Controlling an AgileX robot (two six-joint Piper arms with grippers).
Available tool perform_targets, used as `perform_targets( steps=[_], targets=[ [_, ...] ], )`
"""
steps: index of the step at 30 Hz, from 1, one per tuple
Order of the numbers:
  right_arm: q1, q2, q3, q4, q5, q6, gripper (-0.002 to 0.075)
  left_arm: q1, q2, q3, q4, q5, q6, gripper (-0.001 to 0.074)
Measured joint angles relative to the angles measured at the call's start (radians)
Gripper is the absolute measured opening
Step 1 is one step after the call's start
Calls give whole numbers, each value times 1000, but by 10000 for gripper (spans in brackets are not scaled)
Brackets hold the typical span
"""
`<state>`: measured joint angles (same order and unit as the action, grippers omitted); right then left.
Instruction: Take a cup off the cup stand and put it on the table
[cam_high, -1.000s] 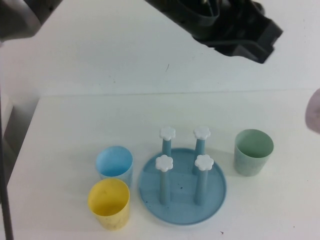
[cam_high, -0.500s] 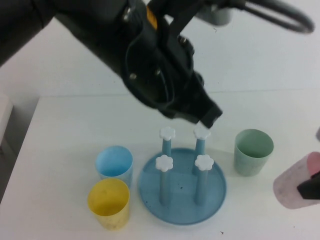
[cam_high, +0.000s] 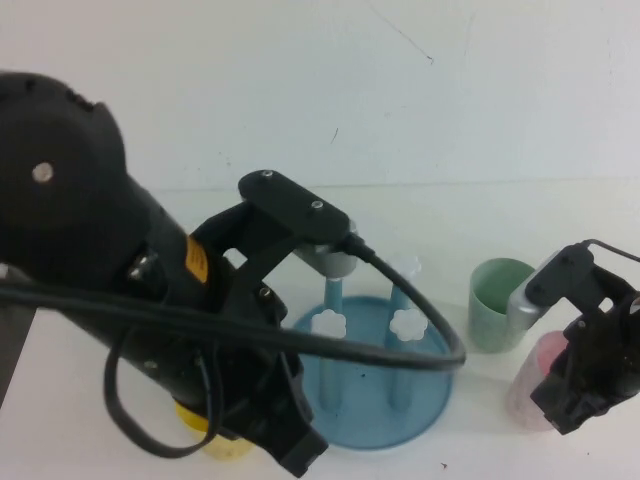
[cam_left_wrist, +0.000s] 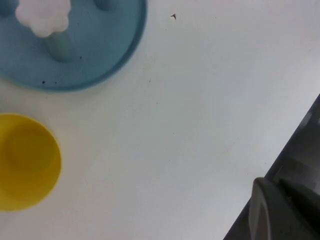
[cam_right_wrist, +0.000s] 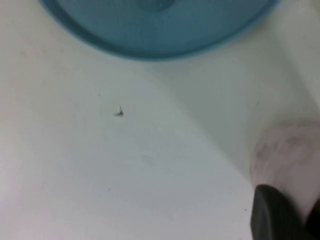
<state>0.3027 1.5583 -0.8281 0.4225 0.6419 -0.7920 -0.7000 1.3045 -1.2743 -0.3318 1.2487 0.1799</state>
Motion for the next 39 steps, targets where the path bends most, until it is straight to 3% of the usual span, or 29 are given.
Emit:
perform_targets(
  steps=[5,13,18,23,27,29,34,39],
  targets=[
    [2,22,-11,7,-37,0,48,0,-70,37,29,-26,-22,-1],
    [2,8,-50,18,-25,53,270,0,-188,47,246,-74,-126,-1],
    [2,-56,-84,23,-14,89,295,0,-289,110,390,-123,-217,-1],
    [2,-190,-95,-3,25,95,235,0,-456,281,523,-262,-314,-1],
    [2,-324,-95,-73,62,95,67,0,-597,454,600,-403,-402,-1],
    [2,-395,-95,-112,78,95,29,0,-667,536,638,-466,-450,-1],
    [2,-557,-47,-145,67,95,5,0,-809,691,668,-599,-498,-1],
    [2,-760,117,-148,-7,95,2,0,-892,778,716,-689,-502,-1]
  ],
)
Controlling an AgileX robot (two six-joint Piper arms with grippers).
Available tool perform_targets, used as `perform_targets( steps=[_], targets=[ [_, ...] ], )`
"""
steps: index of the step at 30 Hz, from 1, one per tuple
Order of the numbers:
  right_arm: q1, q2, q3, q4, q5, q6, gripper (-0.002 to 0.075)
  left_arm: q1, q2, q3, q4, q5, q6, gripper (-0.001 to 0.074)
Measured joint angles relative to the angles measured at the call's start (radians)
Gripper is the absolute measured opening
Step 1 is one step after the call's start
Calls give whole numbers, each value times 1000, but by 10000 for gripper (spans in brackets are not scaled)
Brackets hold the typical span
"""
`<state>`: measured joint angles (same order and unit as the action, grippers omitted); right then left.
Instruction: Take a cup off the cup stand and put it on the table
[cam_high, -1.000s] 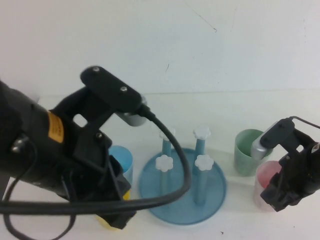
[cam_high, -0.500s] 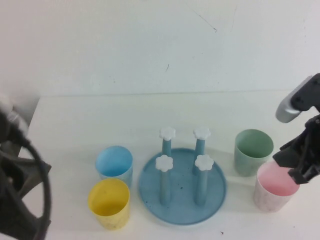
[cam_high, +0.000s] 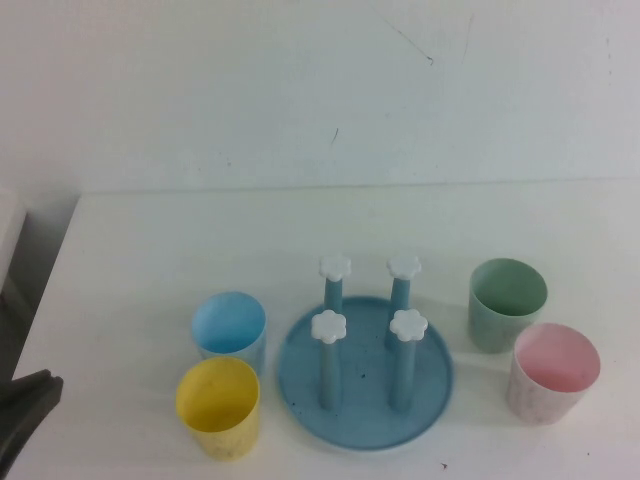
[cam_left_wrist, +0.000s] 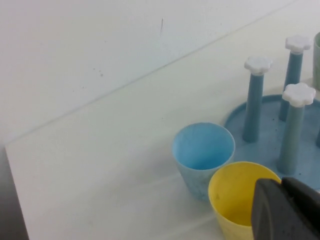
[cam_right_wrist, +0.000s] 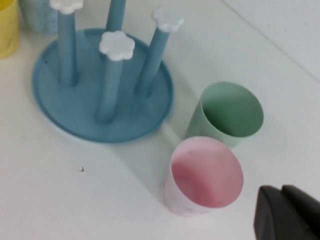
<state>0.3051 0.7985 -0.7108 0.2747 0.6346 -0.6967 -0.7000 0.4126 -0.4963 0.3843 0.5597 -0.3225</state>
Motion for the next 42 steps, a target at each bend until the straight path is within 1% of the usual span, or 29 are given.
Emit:
perform_targets(
  steps=[4,7,13,40,42],
  targets=[
    [0,-171,153,0,-37,0,1,0,-10,18,37,-13,0,-1],
    [0,-297,226,2,-46,0,1,0,-10,20,55,-30,0,-1],
    [0,-428,298,3,-48,6,1,0,-10,24,62,-61,0,-1],
    [0,-445,308,15,-50,16,0,0,-26,30,78,-67,-2,-1],
    [0,-445,308,15,-50,16,0,23,-56,30,74,-47,-2,-1]
  ],
)
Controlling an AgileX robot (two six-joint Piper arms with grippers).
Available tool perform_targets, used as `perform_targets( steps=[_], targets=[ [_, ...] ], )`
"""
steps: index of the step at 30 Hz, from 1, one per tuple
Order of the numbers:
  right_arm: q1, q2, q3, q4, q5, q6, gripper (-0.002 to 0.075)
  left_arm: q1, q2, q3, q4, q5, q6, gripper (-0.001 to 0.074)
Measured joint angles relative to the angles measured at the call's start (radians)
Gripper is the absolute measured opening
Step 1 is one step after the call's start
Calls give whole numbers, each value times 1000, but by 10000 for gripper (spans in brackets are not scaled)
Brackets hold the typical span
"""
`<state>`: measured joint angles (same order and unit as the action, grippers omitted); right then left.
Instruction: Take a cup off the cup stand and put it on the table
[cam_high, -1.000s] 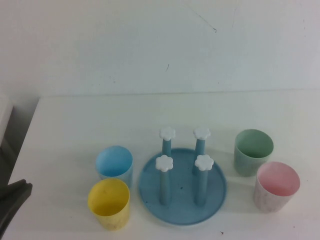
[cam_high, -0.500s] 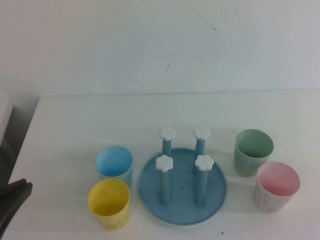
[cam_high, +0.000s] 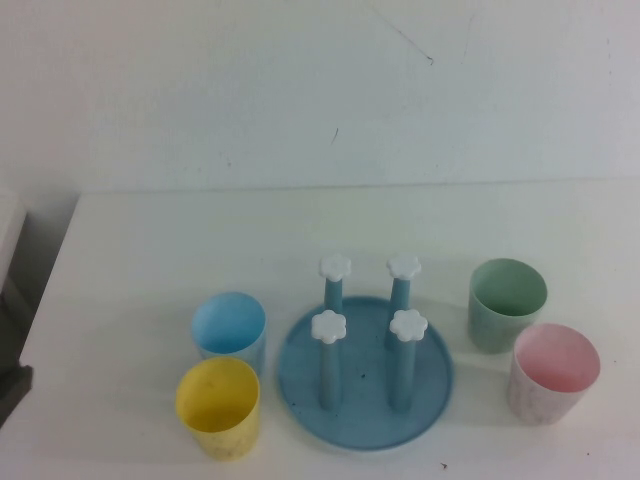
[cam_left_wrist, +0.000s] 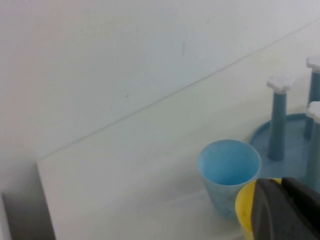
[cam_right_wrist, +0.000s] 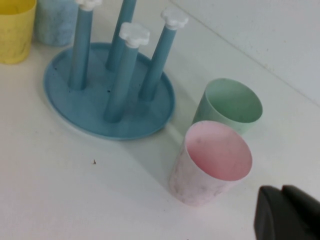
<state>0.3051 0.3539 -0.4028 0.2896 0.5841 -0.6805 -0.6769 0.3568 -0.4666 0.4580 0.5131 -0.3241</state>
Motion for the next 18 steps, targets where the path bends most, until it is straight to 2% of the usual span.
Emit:
perform_targets(
  steps=[3,7,13,18],
  targets=[
    [0,0,0,0,0,1,0,77,-55,2,-33,20,17,-1],
    [0,0,0,0,0,3,0,238,-127,9,-127,27,119,-1],
    [0,0,0,5,0,7,0,469,-228,140,-316,-90,212,-1],
    [0,0,0,7,0,7,0,550,-319,344,-409,-227,275,-1]
  ],
)
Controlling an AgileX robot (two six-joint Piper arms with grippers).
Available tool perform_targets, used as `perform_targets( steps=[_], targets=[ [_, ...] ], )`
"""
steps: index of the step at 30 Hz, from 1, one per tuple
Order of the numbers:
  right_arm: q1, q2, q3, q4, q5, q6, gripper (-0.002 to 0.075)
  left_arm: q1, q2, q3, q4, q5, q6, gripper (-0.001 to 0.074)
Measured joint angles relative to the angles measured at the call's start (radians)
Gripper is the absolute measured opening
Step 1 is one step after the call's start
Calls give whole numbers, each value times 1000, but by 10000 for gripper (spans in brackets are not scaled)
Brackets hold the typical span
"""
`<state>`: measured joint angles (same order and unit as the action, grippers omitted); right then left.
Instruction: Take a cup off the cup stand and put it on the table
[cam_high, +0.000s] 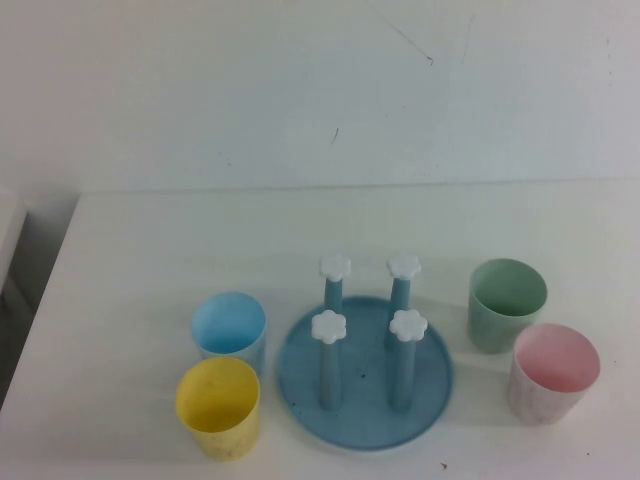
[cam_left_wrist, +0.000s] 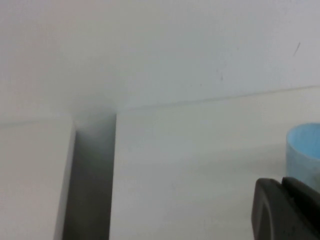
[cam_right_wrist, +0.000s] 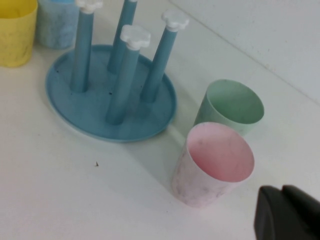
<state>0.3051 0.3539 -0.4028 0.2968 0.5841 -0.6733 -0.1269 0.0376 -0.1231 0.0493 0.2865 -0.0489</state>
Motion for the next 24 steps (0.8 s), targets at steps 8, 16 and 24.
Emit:
perform_targets(
  steps=[8,16,24],
  targets=[
    [0,0,0,0,0,0,-1,4,-47,147,-49,44,-81,-1],
    [0,0,0,2,0,3,-1,4,-47,145,-63,49,-88,-1],
    [0,0,0,3,0,3,-1,4,-47,145,-63,49,-84,-1]
  ],
)
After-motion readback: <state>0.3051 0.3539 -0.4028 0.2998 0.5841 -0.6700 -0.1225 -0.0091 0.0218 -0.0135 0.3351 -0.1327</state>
